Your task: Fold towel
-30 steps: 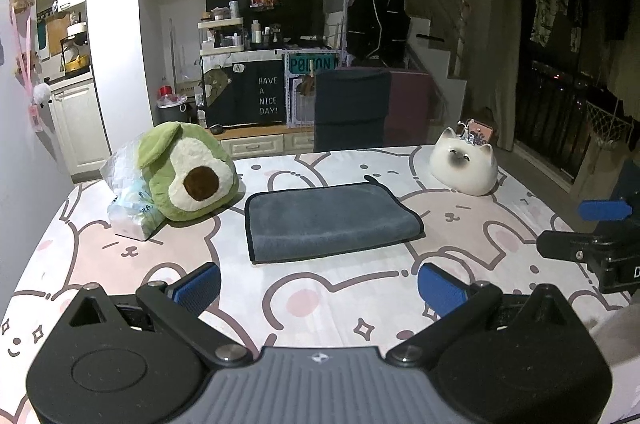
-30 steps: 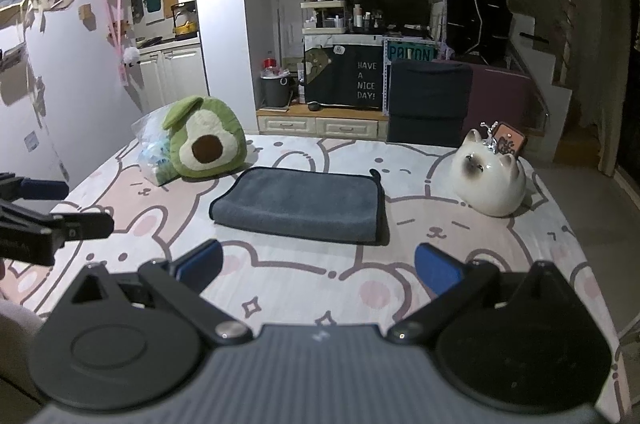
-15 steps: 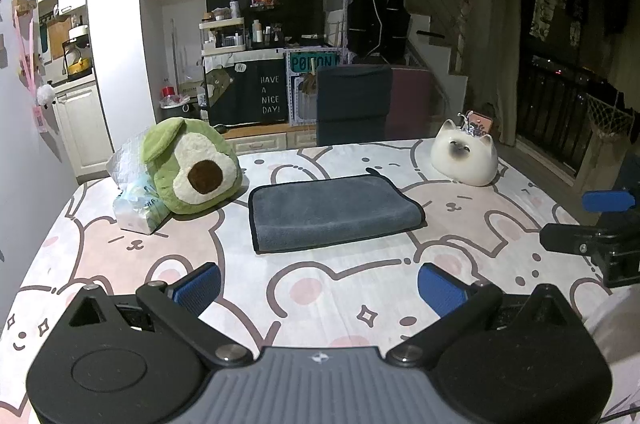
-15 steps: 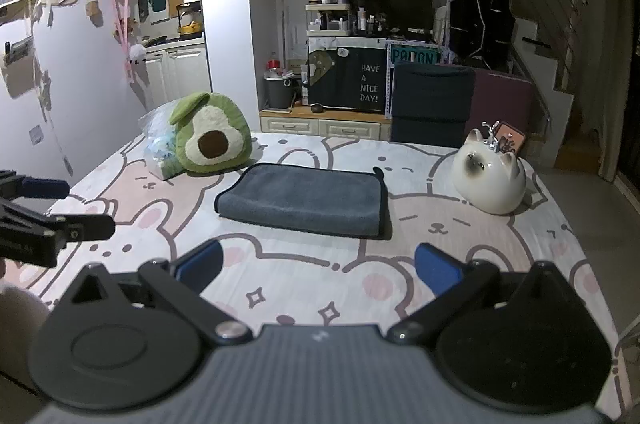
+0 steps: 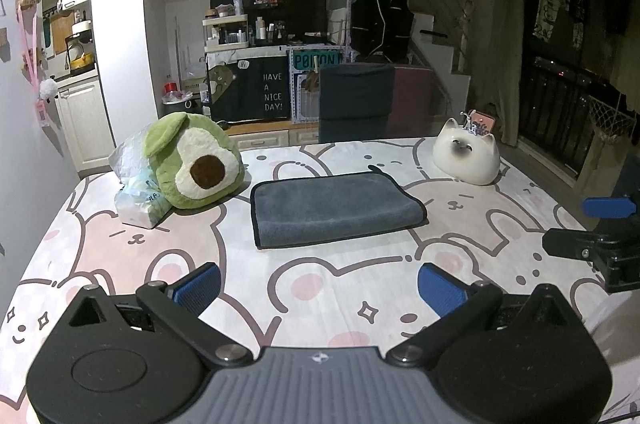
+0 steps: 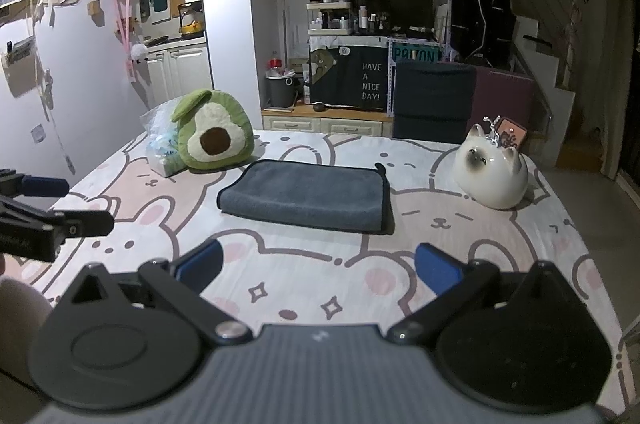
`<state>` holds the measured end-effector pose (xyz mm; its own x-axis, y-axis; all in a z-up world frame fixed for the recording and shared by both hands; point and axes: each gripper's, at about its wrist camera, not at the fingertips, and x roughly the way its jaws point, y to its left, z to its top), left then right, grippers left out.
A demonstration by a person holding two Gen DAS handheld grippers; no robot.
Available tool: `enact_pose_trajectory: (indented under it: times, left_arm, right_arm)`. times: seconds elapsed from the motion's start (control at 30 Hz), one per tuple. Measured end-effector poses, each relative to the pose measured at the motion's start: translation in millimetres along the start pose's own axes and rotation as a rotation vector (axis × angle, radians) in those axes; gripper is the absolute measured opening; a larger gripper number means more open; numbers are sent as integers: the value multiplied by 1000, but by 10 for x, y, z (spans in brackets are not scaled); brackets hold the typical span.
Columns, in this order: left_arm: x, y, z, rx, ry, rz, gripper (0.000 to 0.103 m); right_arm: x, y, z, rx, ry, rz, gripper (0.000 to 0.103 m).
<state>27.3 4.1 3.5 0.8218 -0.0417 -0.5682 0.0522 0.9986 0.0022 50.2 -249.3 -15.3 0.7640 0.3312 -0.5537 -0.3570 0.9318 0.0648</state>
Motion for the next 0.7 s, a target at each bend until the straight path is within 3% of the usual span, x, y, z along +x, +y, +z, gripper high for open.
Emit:
enact_pose_trajectory:
  times: [0.7]
  left_arm:
    - [-1, 1, -1, 0, 0, 0, 103]
  right_arm:
    - [12, 5, -15, -3, 4, -3, 103]
